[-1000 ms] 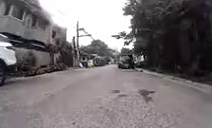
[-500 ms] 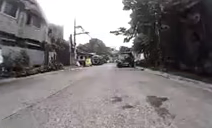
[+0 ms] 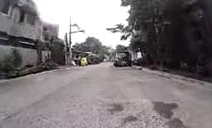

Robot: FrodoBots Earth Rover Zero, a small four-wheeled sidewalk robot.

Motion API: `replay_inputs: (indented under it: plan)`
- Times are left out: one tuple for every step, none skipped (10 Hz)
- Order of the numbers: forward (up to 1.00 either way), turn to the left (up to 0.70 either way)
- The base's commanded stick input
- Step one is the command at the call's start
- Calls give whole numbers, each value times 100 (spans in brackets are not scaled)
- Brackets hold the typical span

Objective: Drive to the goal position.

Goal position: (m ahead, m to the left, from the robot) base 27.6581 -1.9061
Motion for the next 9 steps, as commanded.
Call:
replay_inputs:
  plan:
    - [100,0]
    - [100,0]
    - [100,0]
    - [100,0]
    - [100,0]
    - [100,0]
    - [100,0]
    - [100,0]
    - [100,0]
